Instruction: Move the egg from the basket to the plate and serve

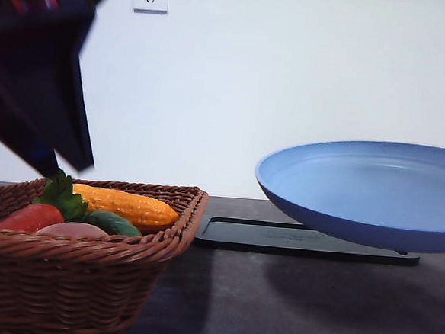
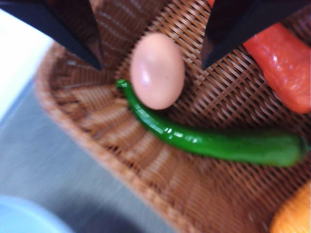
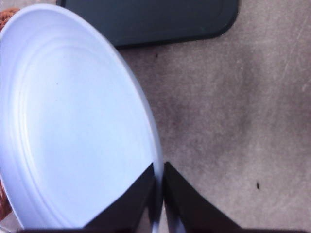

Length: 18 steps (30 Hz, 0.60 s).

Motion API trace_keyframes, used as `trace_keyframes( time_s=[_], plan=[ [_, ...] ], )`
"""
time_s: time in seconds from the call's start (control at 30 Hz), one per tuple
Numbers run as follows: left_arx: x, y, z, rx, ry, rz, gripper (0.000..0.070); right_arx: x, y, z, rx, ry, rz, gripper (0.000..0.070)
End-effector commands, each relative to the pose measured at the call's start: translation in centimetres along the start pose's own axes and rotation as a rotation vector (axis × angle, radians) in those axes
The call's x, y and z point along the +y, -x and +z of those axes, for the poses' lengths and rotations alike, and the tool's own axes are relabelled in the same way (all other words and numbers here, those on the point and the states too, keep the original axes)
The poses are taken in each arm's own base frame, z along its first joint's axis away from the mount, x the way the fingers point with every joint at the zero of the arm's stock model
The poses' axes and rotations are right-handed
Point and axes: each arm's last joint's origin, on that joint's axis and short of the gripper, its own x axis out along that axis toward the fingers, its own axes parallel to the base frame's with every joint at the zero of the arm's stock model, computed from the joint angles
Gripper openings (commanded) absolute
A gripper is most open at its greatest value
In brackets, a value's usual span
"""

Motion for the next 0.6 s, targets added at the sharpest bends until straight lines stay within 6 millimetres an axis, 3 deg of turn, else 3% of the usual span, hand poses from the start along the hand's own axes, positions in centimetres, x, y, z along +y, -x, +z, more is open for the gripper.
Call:
trace_keyframes(
  time_s=[0.0,0.3,0.57],
  plan=[
    [-0.1,-0.6,0.9,0.0,-0.028,-0.002,0.041,0.2,0.2,0.4,-0.014,0.011,0.01,0.0],
    [0.3,-4.2,1.0,0.138,-0.037,-0.009,0.041,0.2,0.2,0.4,-0.014,0.013,0.01,0.0],
    [0.4,-4.9,0.9,0.167,-0.034,-0.011,0.0392,0.2,0.2,0.4,-0.014,0.019,0.01,0.0]
  ],
)
